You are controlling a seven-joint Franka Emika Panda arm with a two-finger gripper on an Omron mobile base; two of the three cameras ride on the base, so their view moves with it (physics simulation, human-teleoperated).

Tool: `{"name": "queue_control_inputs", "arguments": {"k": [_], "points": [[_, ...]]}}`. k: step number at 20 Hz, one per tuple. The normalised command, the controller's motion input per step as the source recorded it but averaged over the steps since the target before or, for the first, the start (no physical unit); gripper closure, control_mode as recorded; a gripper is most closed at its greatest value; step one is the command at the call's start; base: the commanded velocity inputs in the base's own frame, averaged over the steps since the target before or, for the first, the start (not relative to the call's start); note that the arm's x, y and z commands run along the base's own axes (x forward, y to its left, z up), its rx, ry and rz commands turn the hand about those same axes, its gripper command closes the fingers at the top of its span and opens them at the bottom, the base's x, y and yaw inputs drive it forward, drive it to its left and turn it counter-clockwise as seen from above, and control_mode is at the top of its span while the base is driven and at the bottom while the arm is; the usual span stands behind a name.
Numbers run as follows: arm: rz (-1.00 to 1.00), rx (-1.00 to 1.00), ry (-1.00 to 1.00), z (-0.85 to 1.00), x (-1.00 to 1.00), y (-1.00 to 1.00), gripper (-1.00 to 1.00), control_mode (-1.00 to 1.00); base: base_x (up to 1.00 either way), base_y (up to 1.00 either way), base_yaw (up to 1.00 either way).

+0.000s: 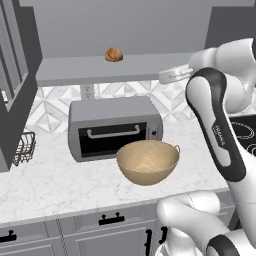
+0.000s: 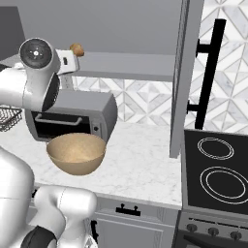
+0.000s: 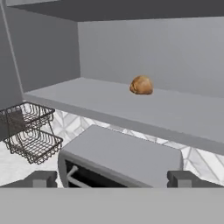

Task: Open the cabinet, pick up the bread from the cabinet and place it in the basket. Then move the basket to the dining counter.

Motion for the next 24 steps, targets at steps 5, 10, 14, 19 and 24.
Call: {"name": "queue_control_inputs", "arguments": {"k": [5, 10, 14, 19, 24], "points": [[0.04, 0.05, -0.03, 0.06, 0.88, 0.00, -1.00, -1.00, 0.00, 0.00, 0.00], [0.03, 0.03, 0.10, 0.25, 0.74, 0.00, -1.00, -1.00, 0.00, 0.00, 0.00], [0.06, 0.00, 0.09, 0.11, 0.71, 0.03, -1.00, -1.00, 0.00, 0.00, 0.00], [0.06, 0.00, 0.03, 0.00, 0.65, 0.17, -1.00, -1.00, 0.00, 0.00, 0.00], [0.00, -0.01, 0.00, 0.00, 0.35, 0.48, -1.00, -1.00, 0.00, 0.00, 0.00]]}}
